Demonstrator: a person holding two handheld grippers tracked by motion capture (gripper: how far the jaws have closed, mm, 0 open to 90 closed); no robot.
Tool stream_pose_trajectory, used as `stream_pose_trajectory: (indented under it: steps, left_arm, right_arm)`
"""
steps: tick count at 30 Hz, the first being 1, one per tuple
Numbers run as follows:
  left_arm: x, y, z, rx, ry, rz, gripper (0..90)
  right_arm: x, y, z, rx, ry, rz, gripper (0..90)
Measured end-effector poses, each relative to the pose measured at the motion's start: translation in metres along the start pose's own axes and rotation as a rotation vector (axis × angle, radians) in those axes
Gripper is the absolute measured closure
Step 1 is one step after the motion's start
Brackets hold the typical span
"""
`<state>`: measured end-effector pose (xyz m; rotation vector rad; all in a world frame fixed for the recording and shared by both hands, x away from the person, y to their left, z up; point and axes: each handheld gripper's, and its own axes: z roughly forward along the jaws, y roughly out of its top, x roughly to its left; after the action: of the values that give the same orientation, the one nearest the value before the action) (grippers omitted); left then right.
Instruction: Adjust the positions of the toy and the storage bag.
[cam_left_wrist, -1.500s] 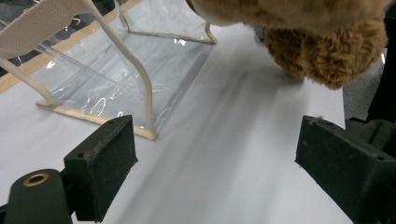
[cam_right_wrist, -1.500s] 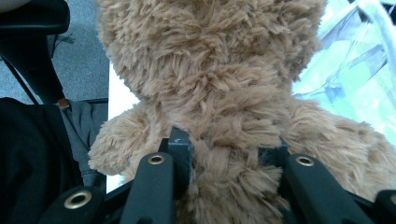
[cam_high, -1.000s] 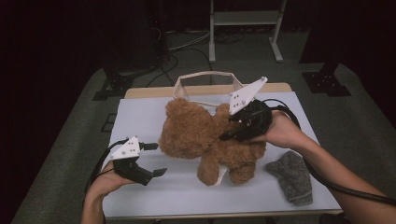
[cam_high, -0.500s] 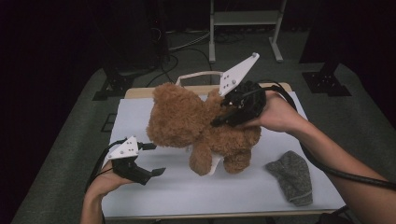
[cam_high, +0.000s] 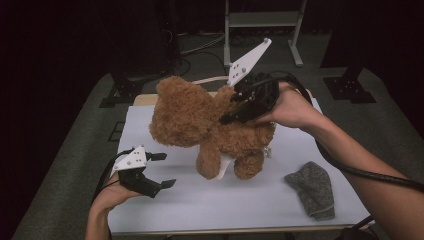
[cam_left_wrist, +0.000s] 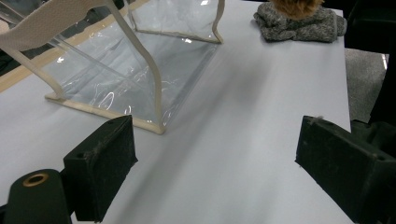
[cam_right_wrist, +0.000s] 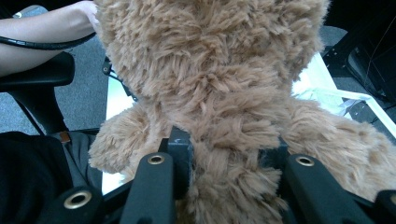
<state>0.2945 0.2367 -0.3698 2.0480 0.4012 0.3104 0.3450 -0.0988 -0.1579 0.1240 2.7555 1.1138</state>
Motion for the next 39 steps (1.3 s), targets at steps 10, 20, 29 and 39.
stream_pose_trajectory:
  steps: [10, 20, 29, 39]
  left_arm:
    - [0.001, -0.001, -0.001, -0.003, -0.002, -0.003, 10.9]
    - [0.001, -0.001, -0.002, -0.004, 0.000, -0.005, 10.9]
    - [0.002, -0.003, -0.001, -0.006, -0.004, -0.008, 10.9]
    - [0.003, -0.004, -0.001, -0.002, -0.007, -0.003, 10.7]
  right_arm:
    - [-0.006, 0.017, -0.007, 0.007, -0.025, -0.010, 65.5]
    - [-0.016, 0.036, -0.014, 0.013, -0.035, -0.016, 65.6]
    - [-0.034, 0.050, -0.017, 0.016, -0.041, 0.006, 65.5]
    - [-0.055, 0.061, -0.015, 0.027, -0.026, 0.028, 65.5]
